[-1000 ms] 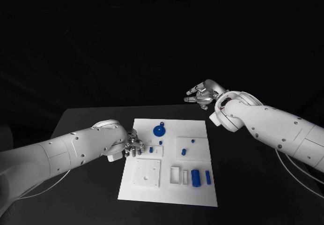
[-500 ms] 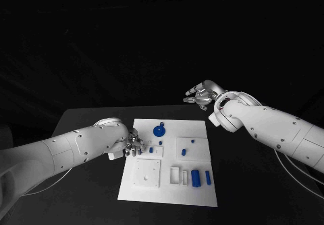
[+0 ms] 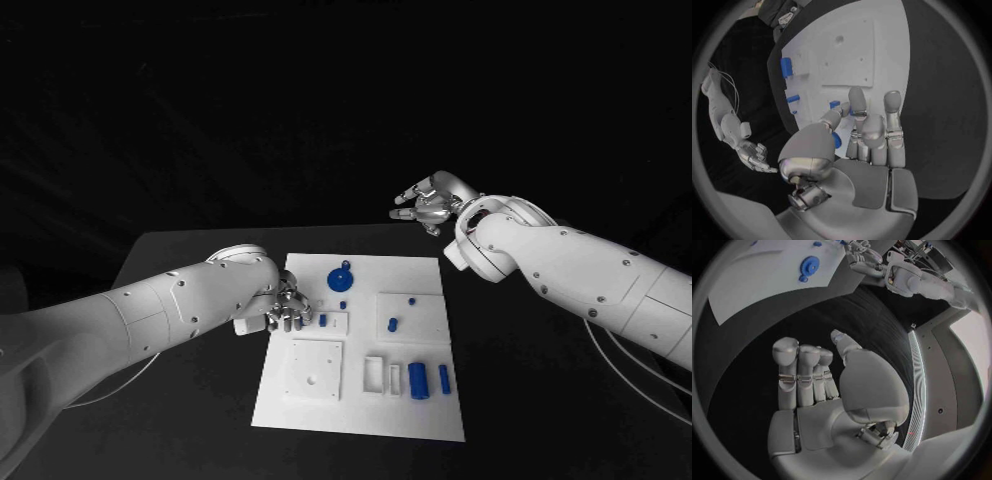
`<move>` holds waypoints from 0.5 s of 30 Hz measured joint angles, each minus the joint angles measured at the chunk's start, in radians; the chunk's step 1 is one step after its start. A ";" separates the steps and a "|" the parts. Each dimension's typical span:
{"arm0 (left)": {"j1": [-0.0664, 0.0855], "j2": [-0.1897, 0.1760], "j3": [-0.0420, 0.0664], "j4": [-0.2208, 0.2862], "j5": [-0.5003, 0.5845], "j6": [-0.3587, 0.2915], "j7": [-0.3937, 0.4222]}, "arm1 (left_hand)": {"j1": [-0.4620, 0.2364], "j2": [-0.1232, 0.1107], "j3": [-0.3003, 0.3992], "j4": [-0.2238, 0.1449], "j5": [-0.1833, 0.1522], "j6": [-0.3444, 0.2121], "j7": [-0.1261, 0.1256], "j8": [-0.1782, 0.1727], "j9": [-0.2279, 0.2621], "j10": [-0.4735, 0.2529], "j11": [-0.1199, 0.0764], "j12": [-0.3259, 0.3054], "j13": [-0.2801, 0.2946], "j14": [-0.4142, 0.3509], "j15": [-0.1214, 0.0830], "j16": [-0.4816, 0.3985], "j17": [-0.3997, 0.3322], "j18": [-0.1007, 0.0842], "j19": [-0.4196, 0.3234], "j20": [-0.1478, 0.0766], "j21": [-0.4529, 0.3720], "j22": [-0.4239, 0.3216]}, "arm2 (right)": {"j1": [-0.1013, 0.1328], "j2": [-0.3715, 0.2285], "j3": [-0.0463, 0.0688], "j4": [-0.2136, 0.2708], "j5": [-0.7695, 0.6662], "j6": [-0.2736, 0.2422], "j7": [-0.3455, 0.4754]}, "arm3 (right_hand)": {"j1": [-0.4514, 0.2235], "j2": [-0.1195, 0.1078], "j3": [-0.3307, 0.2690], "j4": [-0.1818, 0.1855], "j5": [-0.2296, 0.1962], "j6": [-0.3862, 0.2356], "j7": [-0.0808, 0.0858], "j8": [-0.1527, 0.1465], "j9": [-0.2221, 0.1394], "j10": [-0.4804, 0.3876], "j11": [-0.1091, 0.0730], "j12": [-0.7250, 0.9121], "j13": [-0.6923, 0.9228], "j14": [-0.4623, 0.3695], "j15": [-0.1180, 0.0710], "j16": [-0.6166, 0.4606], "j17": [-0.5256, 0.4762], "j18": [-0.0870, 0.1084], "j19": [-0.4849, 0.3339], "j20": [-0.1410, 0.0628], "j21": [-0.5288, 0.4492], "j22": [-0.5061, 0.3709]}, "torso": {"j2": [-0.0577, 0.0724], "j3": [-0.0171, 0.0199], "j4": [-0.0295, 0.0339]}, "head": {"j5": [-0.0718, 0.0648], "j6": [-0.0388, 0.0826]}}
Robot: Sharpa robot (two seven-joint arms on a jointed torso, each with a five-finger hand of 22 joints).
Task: Assemble the parts on the task board
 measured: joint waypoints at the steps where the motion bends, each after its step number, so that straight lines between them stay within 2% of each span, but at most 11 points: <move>1: 0.000 0.002 0.001 -0.003 0.000 0.003 -0.001 | 0.000 0.000 0.000 0.000 0.000 0.000 0.000 0.000 0.000 0.000 0.000 0.000 0.000 0.000 0.000 0.000 0.000 0.000 0.000 0.000 0.000 0.000 | 0.000 0.000 0.000 0.000 0.000 0.000 0.000 | 0.000 0.000 0.000 0.000 0.000 0.000 0.000 0.000 0.000 0.000 0.000 0.000 0.000 0.000 0.000 0.000 0.000 0.000 0.000 0.000 0.000 0.000 | 0.000 -0.0001 0.0000 | 0.000 0.000; 15: -0.001 0.023 0.008 -0.037 0.000 0.034 -0.007 | 0.000 0.000 0.001 0.000 0.004 0.000 0.000 -0.003 0.022 0.000 0.000 0.009 -0.007 0.000 0.003 0.000 0.011 0.000 -0.004 0.004 0.004 0.000 | 0.000 0.003 0.000 -0.001 0.000 0.003 -0.001 | 0.000 0.000 0.003 -0.003 0.004 0.000 0.000 0.000 0.000 0.000 0.000 0.000 0.000 0.000 0.000 0.000 0.000 0.000 0.000 0.000 0.000 0.000 | 0.000 -0.0011 -0.0003 | -0.001 0.001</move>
